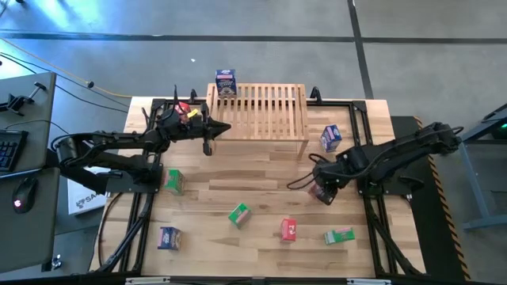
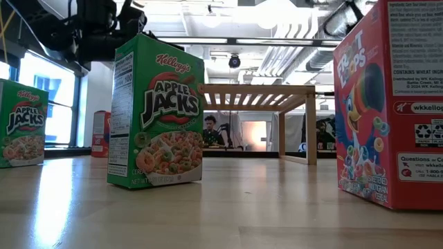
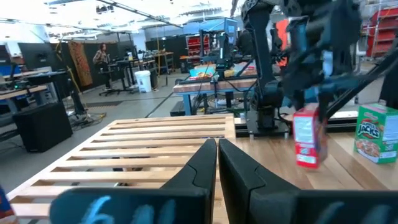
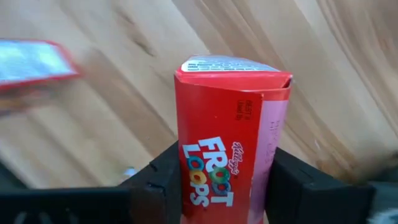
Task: Stack cereal on shelf
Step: Put the middle red cereal box on the shelf
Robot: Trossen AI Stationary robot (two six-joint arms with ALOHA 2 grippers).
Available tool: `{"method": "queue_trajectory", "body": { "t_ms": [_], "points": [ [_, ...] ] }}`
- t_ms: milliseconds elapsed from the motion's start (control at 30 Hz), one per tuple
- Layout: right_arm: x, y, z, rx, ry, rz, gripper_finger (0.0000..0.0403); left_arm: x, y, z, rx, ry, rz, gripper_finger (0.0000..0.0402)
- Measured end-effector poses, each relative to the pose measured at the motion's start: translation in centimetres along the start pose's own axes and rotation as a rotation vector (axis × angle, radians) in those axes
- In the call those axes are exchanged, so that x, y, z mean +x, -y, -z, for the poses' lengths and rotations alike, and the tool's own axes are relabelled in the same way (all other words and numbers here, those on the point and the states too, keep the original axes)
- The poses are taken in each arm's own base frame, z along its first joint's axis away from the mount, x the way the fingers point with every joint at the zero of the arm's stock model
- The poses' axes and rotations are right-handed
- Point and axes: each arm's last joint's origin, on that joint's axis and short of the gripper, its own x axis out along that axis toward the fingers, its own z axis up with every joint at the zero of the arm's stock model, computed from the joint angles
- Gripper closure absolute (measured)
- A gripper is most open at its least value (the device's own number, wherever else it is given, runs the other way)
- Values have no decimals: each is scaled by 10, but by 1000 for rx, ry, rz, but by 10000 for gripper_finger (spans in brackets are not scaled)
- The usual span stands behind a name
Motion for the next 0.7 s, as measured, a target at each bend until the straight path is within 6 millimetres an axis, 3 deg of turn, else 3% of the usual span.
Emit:
{"method": "queue_trajectory", "body": {
  "t_ms": [200, 400, 567, 700],
  "points": [
    [-52, -20, -26, -74, 99, -117, 260, -1, -2, 0, -4, -1, -9, 392],
    [-104, -49, -66, -300, 270, -198, 260, -1, -2, 0, -7, 0, -8, 392],
    [-142, -59, -107, -508, 421, -154, 260, -1, -2, 0, -4, 6, -8, 392],
    [-167, -50, -141, -625, 516, -10, 260, -1, -2, -1, -3, 11, -9, 392]
  ]
}}
